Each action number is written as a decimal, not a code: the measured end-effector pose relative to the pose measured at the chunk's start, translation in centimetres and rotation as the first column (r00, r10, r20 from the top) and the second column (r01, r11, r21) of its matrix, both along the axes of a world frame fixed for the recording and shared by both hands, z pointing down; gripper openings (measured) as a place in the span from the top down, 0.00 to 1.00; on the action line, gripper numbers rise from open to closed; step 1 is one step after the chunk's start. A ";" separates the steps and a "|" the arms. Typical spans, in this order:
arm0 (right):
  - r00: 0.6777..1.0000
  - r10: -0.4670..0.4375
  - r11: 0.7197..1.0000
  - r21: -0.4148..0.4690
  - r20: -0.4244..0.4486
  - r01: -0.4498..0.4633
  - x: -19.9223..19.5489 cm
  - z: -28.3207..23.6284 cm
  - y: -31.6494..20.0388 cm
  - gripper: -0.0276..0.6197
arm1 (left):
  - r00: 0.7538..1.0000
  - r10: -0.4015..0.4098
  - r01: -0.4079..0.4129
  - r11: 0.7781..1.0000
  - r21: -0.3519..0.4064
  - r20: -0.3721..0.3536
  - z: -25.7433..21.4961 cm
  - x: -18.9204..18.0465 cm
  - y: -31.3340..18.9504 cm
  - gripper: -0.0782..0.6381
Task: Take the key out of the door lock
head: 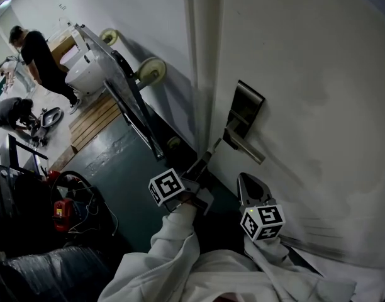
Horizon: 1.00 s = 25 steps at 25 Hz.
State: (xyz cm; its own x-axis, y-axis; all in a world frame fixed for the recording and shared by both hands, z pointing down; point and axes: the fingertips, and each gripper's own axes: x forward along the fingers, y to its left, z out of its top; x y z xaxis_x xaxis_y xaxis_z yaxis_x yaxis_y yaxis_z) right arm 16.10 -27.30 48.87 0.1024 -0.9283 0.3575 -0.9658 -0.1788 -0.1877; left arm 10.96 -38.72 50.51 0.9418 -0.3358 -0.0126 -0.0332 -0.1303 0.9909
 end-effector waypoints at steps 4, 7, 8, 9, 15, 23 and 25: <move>1.000 -0.022 1.000 -0.001 0.000 0.022 -0.5 0.0 -0.4 0.88 | 0.999 -0.025 0.024 0.999 0.028 0.026 0.3 -1.5 -0.5 0.85; 0.999 -0.042 0.999 -0.001 -0.004 0.042 -1.0 -0.1 -0.7 0.88 | 0.998 -0.044 0.041 0.997 0.062 0.047 0.3 -2.7 -0.8 0.85; 0.999 -0.047 0.999 0.000 -0.005 0.047 -1.2 -0.2 -0.7 0.88 | 0.997 -0.049 0.044 0.996 0.077 0.058 0.3 -3.1 -0.9 0.85; 0.999 -0.052 0.999 0.000 -0.006 0.052 -1.4 -0.2 -0.8 0.88 | 0.996 -0.054 0.047 0.994 0.095 0.071 0.2 -3.5 -0.9 0.85; 0.996 -0.094 0.996 0.005 -0.006 0.094 -2.5 -0.2 -1.4 0.88 | 0.987 -0.082 0.049 0.974 0.221 0.140 -0.1 -5.4 -1.1 0.85; 0.992 -0.124 0.992 0.018 -0.017 0.124 -3.4 -0.4 -1.7 0.88 | 0.959 -0.124 0.007 0.909 0.416 0.254 -0.7 -7.8 -0.7 0.85; 0.993 -0.119 0.993 0.017 -0.019 0.119 -3.1 -0.5 -1.6 0.88 | 0.948 -0.129 -0.023 0.884 0.468 0.290 -0.9 -8.2 -0.5 0.85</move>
State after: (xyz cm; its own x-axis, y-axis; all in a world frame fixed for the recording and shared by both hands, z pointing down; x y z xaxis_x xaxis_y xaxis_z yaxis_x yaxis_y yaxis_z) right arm 12.98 -28.90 48.38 -0.0026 -0.9407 0.3392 -0.9833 -0.0593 -0.1720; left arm 2.80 -39.18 49.64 0.9047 -0.4128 0.1059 -0.3426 -0.5568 0.7567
